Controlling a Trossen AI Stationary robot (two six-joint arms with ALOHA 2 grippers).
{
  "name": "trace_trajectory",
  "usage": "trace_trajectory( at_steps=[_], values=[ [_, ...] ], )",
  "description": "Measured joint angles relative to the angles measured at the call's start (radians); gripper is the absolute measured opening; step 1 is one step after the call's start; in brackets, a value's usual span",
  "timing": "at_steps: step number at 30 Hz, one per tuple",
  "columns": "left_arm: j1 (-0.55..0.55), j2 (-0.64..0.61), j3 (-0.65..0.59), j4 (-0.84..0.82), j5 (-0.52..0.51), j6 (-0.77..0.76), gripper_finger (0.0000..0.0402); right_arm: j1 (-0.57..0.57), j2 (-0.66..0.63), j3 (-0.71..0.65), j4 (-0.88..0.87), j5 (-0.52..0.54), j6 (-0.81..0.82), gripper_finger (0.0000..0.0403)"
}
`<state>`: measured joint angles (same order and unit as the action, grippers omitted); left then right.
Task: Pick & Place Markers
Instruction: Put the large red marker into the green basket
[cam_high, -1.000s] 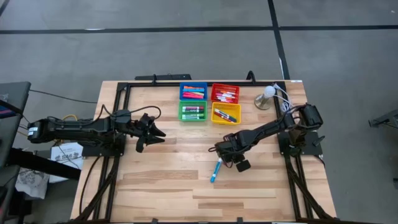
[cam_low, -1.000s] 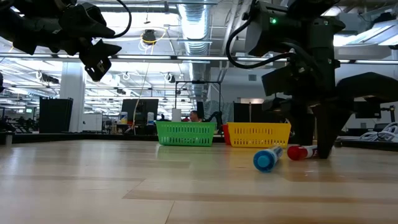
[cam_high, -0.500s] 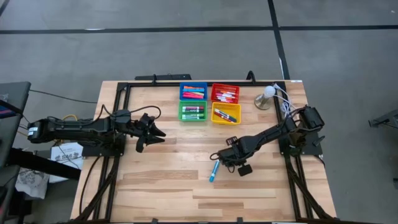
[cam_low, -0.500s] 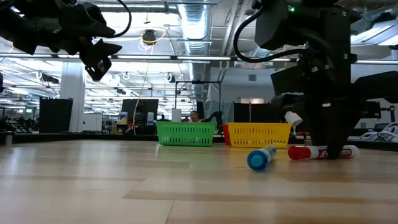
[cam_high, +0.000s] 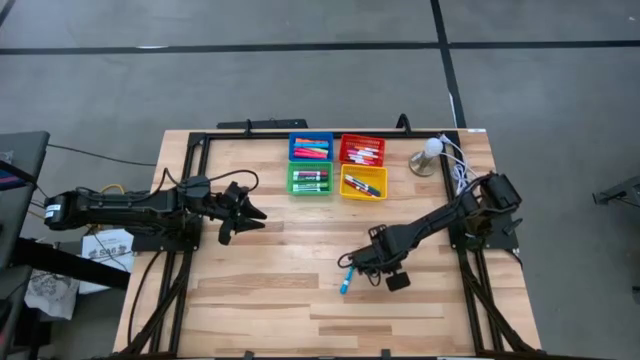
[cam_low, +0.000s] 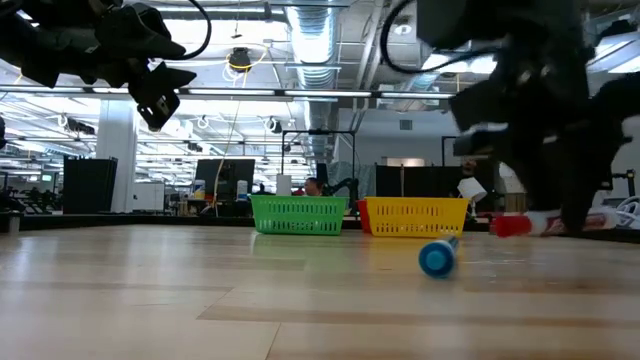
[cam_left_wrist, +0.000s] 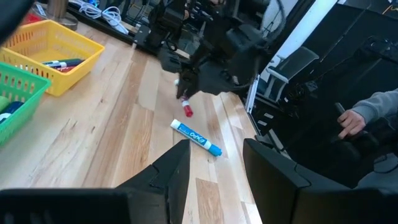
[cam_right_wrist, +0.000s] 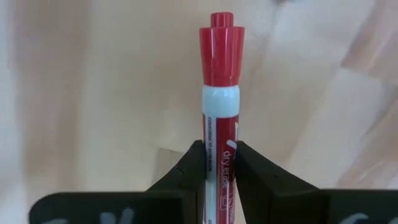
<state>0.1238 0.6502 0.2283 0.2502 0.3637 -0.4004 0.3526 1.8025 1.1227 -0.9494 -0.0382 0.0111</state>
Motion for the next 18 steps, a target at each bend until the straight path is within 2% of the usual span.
trace_trajectory(
  at_steps=[9,18],
  values=[
    [0.000,0.000,0.000,0.004,0.000,0.000,0.0148,0.028,-0.025,0.101,-0.063,-0.018,0.002,0.0054],
    [0.000,0.000,0.000,0.006,0.000,0.002,0.0148,0.011,-0.183,0.110,-0.043,-0.026,0.020,0.0054]
  ],
)
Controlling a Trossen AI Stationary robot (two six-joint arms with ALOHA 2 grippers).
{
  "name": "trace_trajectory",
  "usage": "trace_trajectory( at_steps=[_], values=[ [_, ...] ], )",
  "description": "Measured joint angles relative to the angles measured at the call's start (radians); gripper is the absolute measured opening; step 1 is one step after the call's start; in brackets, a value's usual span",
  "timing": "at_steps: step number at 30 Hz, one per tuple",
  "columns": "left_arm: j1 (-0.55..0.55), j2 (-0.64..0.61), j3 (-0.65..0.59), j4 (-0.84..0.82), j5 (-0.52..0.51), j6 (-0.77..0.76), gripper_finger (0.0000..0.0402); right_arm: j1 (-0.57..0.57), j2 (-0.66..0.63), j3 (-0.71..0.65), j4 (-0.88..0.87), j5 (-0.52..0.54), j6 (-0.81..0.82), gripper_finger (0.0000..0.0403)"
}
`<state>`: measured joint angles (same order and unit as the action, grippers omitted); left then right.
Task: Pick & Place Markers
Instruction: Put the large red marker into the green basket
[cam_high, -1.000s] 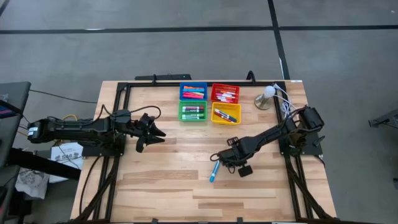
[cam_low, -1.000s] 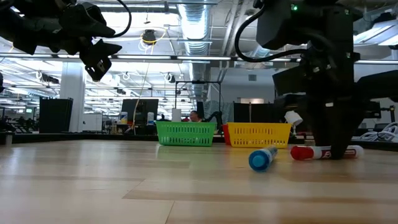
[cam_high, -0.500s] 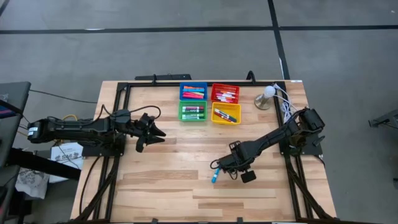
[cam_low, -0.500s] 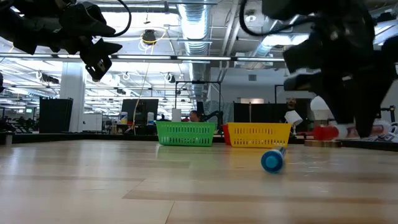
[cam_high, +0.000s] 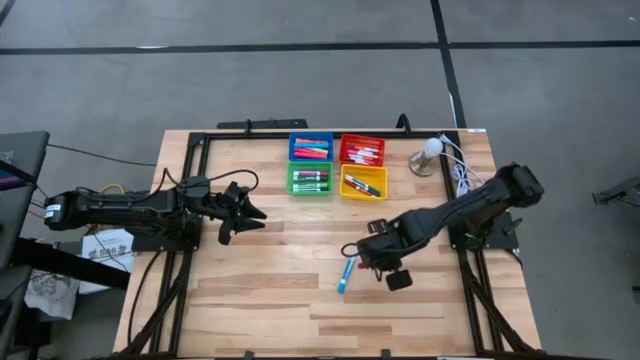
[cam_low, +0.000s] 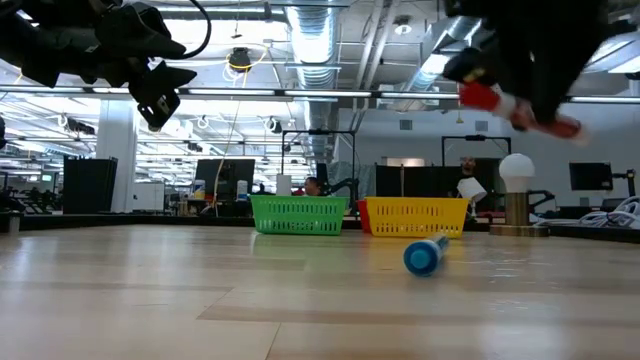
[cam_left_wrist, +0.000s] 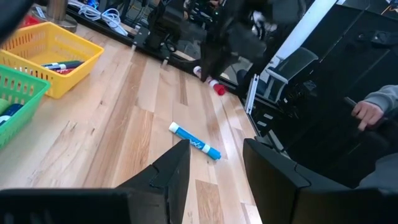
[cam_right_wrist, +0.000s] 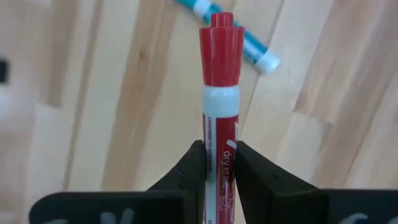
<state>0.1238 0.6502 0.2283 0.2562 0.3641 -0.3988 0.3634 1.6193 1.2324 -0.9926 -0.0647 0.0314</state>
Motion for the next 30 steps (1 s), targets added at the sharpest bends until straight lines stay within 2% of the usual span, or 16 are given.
trace_trajectory(
  at_steps=[6,14,21,24,30],
  values=[
    [0.000,0.000,0.000,0.000,0.000,0.001,0.0148,-0.020,-0.057,0.000,0.097,-0.010,0.040,0.0054],
    [0.000,0.000,0.000,0.005,0.000,0.001,0.0148,-0.053,-0.061,0.000,0.228,-0.016,0.015,0.0054],
    [0.000,0.000,0.000,0.009,0.000,0.001,0.0148,-0.154,-0.061,0.000,0.459,-0.022,-0.065,0.0054],
    [0.000,0.000,0.000,0.016,0.000,0.001,0.0148,-0.213,-0.061,0.000,0.563,-0.069,-0.101,0.0054],
    [0.000,0.000,0.000,0.030,0.000,0.001,0.0148,-0.324,-0.061,0.000,0.686,-0.246,-0.119,0.0054]
  ],
)
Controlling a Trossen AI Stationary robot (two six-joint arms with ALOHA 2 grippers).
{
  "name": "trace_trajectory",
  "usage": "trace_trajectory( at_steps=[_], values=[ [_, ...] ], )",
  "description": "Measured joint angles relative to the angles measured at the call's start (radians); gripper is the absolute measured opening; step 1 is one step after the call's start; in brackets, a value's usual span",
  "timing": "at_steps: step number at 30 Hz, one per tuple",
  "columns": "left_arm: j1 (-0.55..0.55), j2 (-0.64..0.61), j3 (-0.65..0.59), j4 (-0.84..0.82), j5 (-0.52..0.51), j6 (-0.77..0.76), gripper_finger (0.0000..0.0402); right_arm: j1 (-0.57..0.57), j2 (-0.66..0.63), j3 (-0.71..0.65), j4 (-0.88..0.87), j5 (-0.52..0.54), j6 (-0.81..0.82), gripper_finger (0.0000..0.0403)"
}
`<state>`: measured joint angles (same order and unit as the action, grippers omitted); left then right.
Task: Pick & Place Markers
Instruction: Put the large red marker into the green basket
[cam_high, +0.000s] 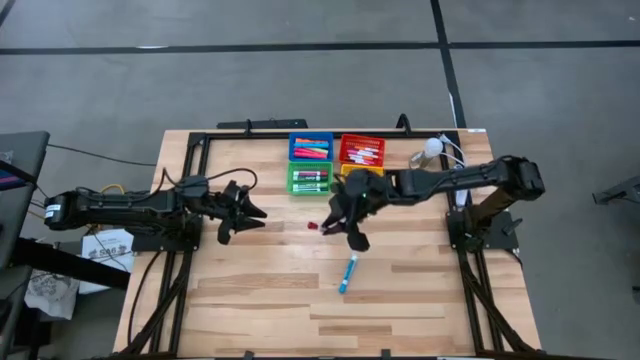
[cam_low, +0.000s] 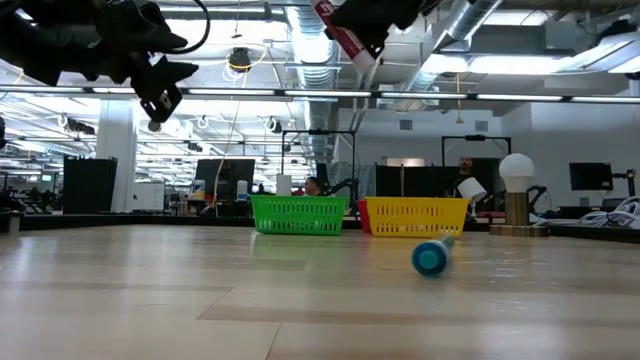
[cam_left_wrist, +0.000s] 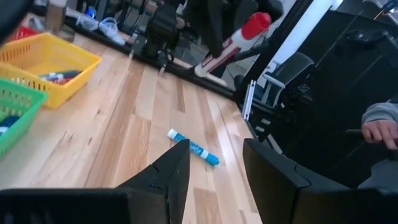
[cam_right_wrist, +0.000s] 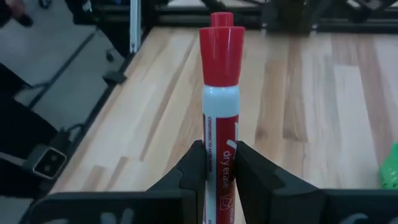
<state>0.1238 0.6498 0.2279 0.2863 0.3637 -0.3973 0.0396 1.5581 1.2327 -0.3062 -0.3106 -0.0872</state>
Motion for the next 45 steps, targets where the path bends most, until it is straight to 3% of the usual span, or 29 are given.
trace_trajectory(
  at_steps=[13,21,25,30,35,45],
  values=[
    [0.000,0.000,0.000,0.304,-0.053,0.000,0.0148,-0.074,0.000,0.000,0.142,-0.030,0.078,0.0054],
    [0.000,0.004,0.000,0.336,-0.079,0.004,0.0150,-0.090,0.000,0.000,0.168,0.003,0.080,0.0054],
    [0.000,0.017,0.000,0.343,-0.079,0.008,0.0182,-0.105,0.000,0.000,0.170,0.003,0.080,0.0054],
    [0.000,0.054,0.000,0.371,-0.110,0.002,0.0253,-0.117,0.000,0.000,0.174,0.003,0.082,0.0054],
    [-0.001,0.134,0.000,0.545,-0.128,-0.040,0.0308,-0.111,0.000,0.000,0.199,0.018,0.093,0.0054],
    [-0.041,0.317,0.000,0.867,-0.132,-0.087,0.0335,-0.114,0.000,0.000,0.305,0.055,0.184,0.0054]
  ],
)
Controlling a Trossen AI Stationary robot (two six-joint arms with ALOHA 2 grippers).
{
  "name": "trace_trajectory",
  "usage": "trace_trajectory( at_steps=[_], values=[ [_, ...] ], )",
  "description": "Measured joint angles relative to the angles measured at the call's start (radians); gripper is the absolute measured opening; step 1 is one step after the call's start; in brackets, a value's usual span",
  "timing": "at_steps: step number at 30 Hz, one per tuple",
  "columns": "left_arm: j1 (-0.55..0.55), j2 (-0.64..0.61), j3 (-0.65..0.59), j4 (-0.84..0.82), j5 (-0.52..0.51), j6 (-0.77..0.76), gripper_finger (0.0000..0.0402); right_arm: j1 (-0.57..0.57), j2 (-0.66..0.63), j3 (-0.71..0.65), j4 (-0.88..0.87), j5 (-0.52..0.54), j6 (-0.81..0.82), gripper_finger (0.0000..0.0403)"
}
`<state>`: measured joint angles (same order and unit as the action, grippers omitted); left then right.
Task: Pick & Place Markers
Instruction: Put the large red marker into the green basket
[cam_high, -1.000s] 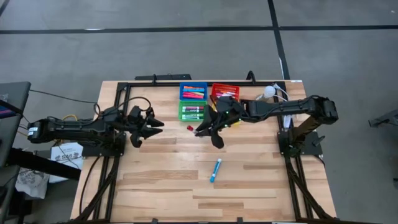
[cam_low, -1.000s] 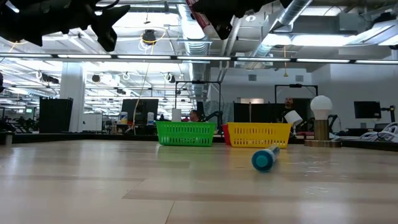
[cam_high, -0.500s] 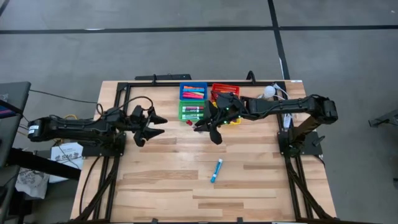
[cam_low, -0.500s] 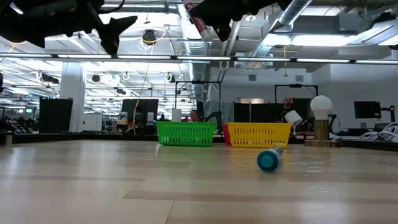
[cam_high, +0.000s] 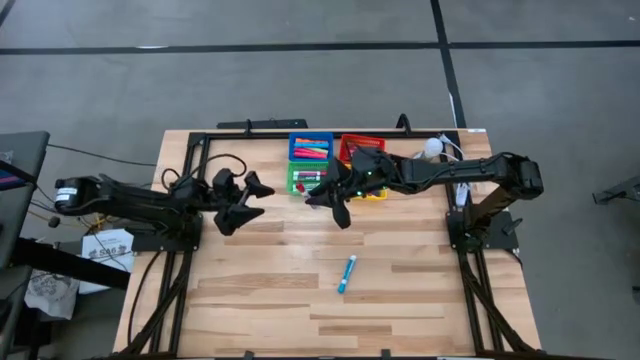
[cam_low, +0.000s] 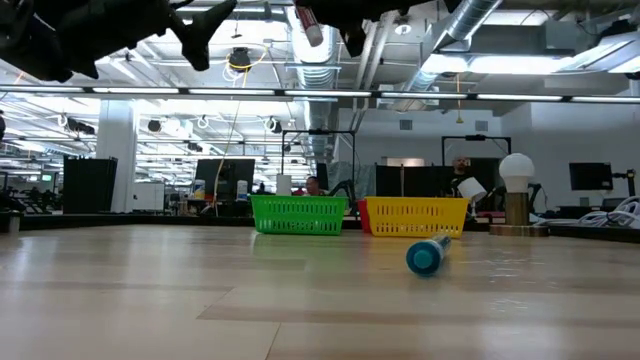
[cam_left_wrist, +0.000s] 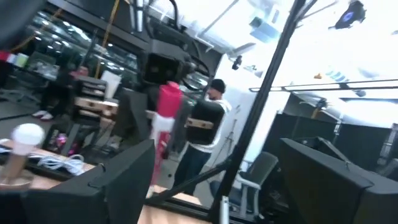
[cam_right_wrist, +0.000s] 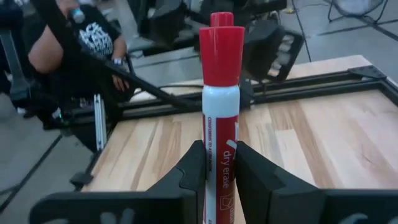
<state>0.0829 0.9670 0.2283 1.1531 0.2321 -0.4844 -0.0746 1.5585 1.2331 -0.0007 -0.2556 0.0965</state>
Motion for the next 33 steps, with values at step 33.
trace_trajectory(
  at_steps=[33],
  values=[
    [-0.057,0.344,0.301,0.035,-0.139,0.157,0.0326,0.033,0.054,0.004,0.143,0.033,0.306,0.0054]
  ],
)
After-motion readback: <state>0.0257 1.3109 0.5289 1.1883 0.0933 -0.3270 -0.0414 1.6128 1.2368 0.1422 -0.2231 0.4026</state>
